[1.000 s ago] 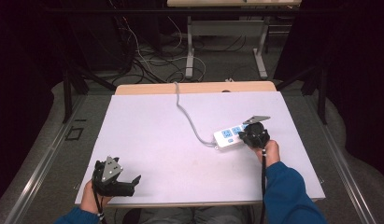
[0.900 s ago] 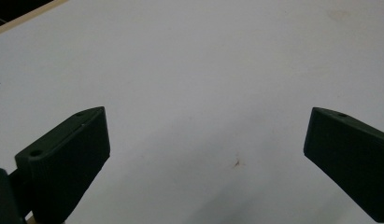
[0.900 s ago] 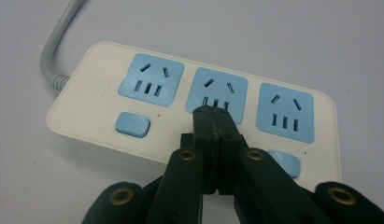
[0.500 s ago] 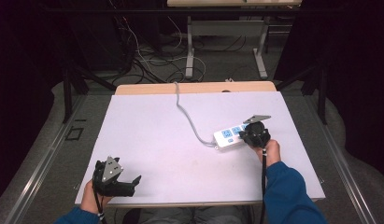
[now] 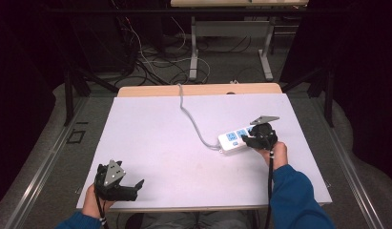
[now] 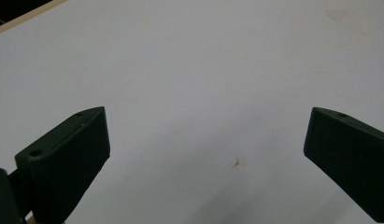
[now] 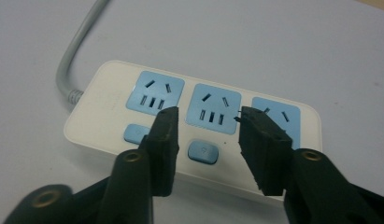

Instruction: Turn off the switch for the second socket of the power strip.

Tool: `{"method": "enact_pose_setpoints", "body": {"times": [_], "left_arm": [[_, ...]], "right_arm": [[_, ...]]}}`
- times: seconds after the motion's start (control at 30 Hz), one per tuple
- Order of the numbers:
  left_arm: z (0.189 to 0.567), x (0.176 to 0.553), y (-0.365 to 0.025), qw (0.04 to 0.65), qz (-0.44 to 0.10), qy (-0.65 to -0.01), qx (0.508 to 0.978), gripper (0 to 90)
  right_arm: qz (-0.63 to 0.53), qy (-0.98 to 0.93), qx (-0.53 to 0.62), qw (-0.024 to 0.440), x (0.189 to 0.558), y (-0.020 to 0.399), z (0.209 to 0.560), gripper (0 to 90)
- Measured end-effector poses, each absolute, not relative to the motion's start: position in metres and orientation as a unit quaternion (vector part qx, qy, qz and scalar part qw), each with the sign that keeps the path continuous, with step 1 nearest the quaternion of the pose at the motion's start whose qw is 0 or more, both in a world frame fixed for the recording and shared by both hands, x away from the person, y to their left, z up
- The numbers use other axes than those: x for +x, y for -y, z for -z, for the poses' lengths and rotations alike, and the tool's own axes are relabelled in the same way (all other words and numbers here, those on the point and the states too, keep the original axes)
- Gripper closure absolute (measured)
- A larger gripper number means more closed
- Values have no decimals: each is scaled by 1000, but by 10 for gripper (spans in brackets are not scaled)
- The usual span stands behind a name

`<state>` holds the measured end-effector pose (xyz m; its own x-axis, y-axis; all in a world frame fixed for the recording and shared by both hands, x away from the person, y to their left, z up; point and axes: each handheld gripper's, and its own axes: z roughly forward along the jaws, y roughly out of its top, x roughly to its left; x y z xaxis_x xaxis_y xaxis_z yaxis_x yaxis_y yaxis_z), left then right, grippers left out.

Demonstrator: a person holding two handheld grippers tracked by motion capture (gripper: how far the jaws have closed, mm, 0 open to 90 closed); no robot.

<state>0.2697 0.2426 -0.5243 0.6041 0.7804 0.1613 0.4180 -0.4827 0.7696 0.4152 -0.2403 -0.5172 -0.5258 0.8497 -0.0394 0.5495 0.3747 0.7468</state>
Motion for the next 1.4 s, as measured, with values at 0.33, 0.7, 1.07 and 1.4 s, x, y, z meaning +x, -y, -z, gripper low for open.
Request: {"method": "enact_pose_setpoints", "body": {"times": [0.33,0.7,1.07,1.4], "left_arm": [[523,269,-243,350,-261,-362,824,5],[524,269,-243,351,-257,-363,824,5],[523,269,-244,348,-262,-362,824,5],[524,269,-243,353,-260,-367,820,5]], "right_arm": [[-376,-795,427,209,409,244,507,150],[-408,-800,404,175,402,248,501,0],[-407,-803,399,173,390,249,497,0],[-406,-811,385,173,371,245,494,0]]}}
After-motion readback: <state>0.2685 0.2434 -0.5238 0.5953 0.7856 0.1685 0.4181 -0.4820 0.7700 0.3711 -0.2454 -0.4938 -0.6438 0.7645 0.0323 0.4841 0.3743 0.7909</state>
